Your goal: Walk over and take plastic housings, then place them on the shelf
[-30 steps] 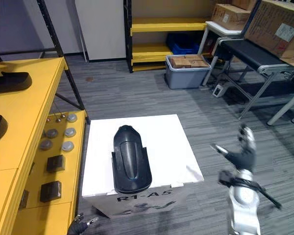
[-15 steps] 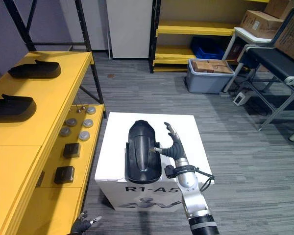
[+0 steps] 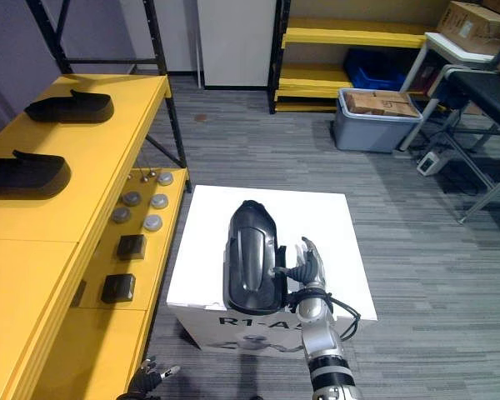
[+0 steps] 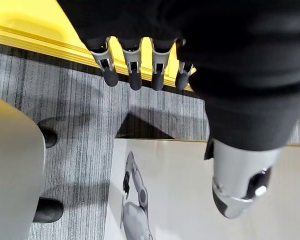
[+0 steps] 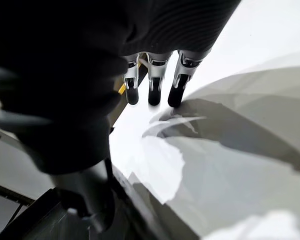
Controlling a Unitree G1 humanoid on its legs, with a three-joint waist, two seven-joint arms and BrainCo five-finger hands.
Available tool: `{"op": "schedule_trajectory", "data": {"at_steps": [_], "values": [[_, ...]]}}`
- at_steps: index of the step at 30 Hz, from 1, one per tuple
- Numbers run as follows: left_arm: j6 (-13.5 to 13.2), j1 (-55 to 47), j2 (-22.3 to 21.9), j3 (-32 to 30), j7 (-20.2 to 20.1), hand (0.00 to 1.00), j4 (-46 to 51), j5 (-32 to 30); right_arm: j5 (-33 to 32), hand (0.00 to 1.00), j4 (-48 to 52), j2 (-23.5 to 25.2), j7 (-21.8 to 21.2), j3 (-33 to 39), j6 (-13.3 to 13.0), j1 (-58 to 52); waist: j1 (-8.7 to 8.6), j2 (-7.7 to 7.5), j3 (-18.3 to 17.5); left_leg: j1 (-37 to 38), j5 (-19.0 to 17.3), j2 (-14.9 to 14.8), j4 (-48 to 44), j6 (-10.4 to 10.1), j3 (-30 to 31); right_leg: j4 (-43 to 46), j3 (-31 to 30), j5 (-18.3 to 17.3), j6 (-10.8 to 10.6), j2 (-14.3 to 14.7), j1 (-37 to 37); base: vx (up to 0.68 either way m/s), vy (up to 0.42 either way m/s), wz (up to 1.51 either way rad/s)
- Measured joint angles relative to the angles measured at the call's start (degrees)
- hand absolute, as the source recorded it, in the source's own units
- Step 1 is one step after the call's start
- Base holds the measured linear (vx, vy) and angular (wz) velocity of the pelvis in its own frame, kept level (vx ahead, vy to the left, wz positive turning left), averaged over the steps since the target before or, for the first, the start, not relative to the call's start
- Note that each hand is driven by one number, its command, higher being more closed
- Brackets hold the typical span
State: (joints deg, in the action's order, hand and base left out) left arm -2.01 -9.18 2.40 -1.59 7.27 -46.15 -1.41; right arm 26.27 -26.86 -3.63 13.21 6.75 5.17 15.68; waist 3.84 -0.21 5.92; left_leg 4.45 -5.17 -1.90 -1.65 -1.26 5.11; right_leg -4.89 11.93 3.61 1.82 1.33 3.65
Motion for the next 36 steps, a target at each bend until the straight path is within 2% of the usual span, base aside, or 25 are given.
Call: {"op": "schedule_trajectory", "data": {"at_steps": [13,21,24,27,31,33,35,36], "values": [[0.20,1.11,0.74,0.86,-0.17,0.00,-1.27,-0.51,-3.96,1.00,-4.49,-0.94,-3.69,-1.44,-0.99,2.61,-0.07,-1.06,0.26,1.28,0.96,-0.18,2.06,-0.12,-0.26,0.00,-0.21,0.03,-0.03,0.28,-0.02,0.02,0.007,-0.02],[0.12,0.83,0.81,0.82,-0.02,0.00,-0.41,-0.46,-5.72,1.00,1.79,0.19,-3.73,-2.53,-1.65,-0.43,-0.04,-1.30,0.30,1.67,0.95,-0.09,2.03,-0.12,-0.46,0.01,-0.46,0.05,-0.05,0.01,0.30,0.00,0.002,0.00],[0.00,-0.55,0.63,0.77,-0.02,0.00,3.45,0.22,-6.82,1.00,6.21,0.25,-3.27,-3.04,-1.92,-1.63,0.09,-1.30,0.30,1.63,0.95,-0.14,1.97,-0.12,-0.44,0.00,-0.58,0.06,-0.03,0.06,0.29,0.00,0.000,0.00],[-0.02,-2.63,0.41,-0.13,0.00,0.00,11.31,1.55,-7.95,1.00,10.88,0.16,-2.53,-2.94,-2.50,-3.52,-0.01,-1.29,0.30,1.59,0.95,-0.16,1.96,-0.12,-0.48,0.01,-0.65,0.07,-0.02,0.09,0.25,0.00,0.000,0.00],[-0.56,-2.98,0.16,-3.97,1.45,0.00,23.41,2.45,-8.18,1.00,16.67,0.07,-1.71,-2.99,-3.16,-5.57,0.06,-1.22,0.33,0.74,0.95,-0.11,1.10,-0.11,-0.51,0.01,-0.82,0.11,0.06,0.06,-0.26,0.00,0.000,0.00],[-1.16,-3.05,-0.93,-6.14,2.32,0.00,31.43,2.48,-8.87,1.00,20.58,0.07,-1.09,-3.52,-4.09,-6.58,0.07,-1.21,0.33,0.84,0.94,-0.08,0.59,-0.11,-0.50,0.01,-0.80,0.11,0.07,0.04,0.13,0.00,0.000,0.00],[-1.78,-2.86,-1.44,-6.60,2.68,0.00,35.21,2.51,-8.88,1.00,22.64,0.09,-0.87,-3.77,-4.56,-6.59,0.05,-1.19,0.34,0.82,0.94,-0.04,0.34,-0.11,-0.50,0.02,-0.84,0.11,0.07,0.00,0.20,0.00,0.000,0.00],[-2.24,-2.72,-1.81,-6.60,3.09,0.00,39.59,2.70,-8.89,1.00,24.82,0.08,-0.67,-4.60,-5.61,-6.59,0.04,-1.18,0.33,0.85,0.94,-0.06,0.27,-0.10,-0.46,0.01,-0.76,0.12,0.07,0.01,0.30,0.00,0.000,0.00]]}}
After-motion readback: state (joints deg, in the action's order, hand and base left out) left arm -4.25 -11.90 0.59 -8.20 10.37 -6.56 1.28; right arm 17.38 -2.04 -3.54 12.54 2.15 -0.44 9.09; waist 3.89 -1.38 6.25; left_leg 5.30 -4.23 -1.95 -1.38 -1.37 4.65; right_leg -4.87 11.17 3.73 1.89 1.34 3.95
